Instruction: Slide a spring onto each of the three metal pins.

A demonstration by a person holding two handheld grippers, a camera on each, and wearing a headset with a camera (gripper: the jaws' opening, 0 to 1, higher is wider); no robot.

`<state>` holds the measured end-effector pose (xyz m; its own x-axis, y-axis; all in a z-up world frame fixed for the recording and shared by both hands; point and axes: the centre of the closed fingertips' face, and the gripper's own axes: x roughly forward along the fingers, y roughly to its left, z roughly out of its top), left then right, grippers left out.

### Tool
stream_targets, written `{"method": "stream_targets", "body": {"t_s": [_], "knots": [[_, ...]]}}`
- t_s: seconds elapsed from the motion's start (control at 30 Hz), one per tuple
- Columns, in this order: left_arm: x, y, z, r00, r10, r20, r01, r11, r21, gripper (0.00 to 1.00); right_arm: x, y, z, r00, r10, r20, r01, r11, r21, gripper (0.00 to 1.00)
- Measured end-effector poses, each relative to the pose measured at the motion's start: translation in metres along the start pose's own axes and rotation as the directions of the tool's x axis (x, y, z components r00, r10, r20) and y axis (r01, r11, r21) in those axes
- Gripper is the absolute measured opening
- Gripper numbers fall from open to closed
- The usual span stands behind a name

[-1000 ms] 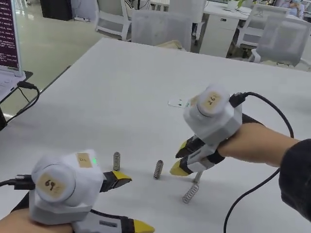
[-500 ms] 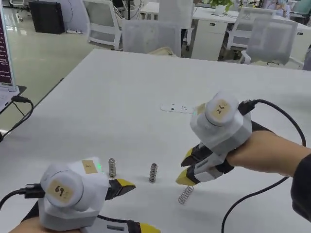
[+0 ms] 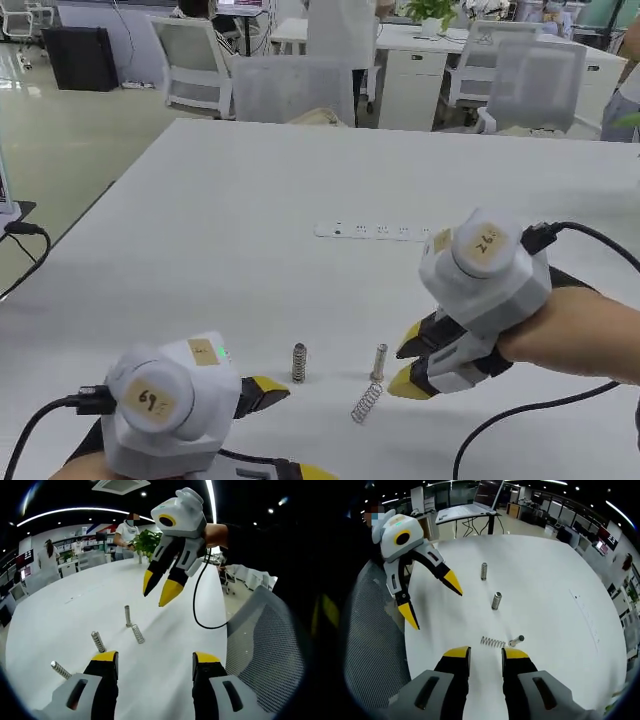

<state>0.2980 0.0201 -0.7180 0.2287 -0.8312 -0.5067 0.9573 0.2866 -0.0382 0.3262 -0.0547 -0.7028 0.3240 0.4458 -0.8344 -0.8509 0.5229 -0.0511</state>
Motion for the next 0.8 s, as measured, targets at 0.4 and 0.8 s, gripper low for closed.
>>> {"method": "stream_targets", "body": {"t_s": [0.4,0.8], "knots": [[0.027,-0.001,0.012,0.9999,0.01,-0.011,-0.01,1.0,0.004,0.53,-0.012,0.004,-0.013,0.9998,-0.016,0.013,0.015,1.0,0.028,0.23],[0.052,0.012,0.005,0.9983,0.048,-0.034,-0.049,0.998,-0.031,0.49,-0.021,-0.001,-0.028,0.9995,-0.029,0.014,0.028,0.998,0.056,0.23]]}}
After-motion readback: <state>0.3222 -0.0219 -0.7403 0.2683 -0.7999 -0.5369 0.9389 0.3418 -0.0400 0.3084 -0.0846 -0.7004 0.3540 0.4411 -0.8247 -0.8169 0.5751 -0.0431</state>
